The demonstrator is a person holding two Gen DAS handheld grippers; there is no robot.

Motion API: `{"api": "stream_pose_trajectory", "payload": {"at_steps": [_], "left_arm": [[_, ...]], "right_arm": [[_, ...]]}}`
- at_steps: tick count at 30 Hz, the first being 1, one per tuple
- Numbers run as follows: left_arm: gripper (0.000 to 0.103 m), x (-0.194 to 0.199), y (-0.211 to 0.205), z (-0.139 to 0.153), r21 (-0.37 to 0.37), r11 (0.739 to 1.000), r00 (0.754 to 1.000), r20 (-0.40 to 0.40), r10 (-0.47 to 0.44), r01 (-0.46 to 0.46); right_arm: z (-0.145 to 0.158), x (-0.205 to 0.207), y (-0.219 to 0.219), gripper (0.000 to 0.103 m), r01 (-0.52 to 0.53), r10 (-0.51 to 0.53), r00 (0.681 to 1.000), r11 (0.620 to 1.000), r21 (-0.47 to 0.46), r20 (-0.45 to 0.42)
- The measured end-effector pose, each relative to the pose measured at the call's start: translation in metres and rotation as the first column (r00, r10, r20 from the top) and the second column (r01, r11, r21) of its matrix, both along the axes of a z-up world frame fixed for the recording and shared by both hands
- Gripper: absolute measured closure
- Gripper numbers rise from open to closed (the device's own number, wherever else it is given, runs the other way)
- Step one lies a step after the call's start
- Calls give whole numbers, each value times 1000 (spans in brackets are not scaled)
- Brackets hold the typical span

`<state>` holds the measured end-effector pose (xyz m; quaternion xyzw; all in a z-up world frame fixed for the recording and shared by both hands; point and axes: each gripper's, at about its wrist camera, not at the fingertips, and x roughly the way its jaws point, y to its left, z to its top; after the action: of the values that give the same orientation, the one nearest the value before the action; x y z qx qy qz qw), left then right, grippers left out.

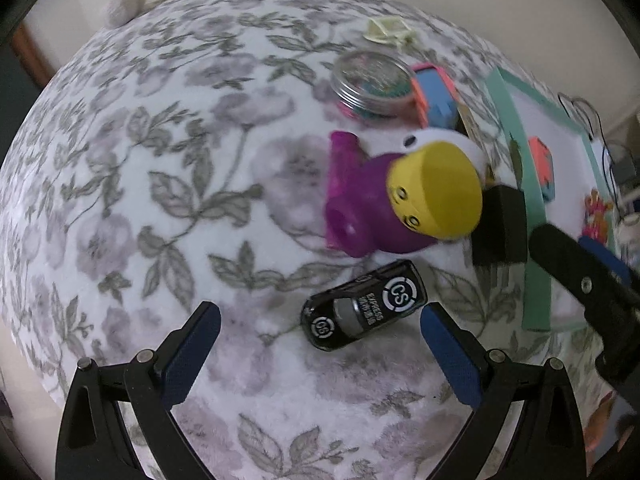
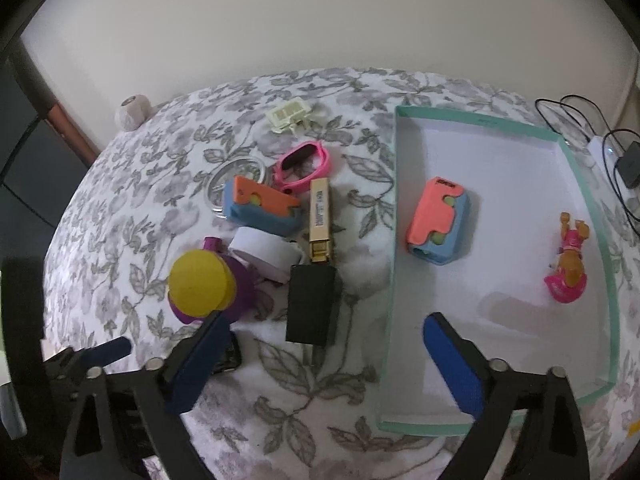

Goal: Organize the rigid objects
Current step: 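Withdraw both tools from the box back toward the toy cluster, then grasp the black toy car with left tool while right tool grasps the black charger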

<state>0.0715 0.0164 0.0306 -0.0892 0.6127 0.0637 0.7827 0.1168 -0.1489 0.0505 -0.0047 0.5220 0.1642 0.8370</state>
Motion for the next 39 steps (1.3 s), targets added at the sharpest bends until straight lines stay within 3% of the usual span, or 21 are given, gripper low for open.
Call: {"api": "stream_pose_trajectory", "payload": {"at_steps": [3, 8, 12, 20, 39], "left_arm": [[4, 2, -9, -5, 24, 999, 999, -7, -35, 35], [15, 4, -14, -8, 7, 999, 999, -6, -52, 53], [17, 6, -20, -8, 13, 997, 997, 10, -80, 80], [39, 20, -44, -11, -1, 990, 990, 5, -142, 142], [39, 30, -52, -16, -8, 985, 986, 1, -170, 170]], "right_arm": [[-1, 1, 3, 23, -6, 6, 1000, 1000, -1, -3], [-5, 2, 9, 45, -30, 30, 999, 1000, 0, -19], [-8, 3, 14, 56, -49, 50, 998, 999, 7, -30], [-23, 7, 22, 64, -66, 64, 996, 997, -35, -58], [-49, 19, 24, 69, -41, 36, 995, 997, -61, -89]]}}
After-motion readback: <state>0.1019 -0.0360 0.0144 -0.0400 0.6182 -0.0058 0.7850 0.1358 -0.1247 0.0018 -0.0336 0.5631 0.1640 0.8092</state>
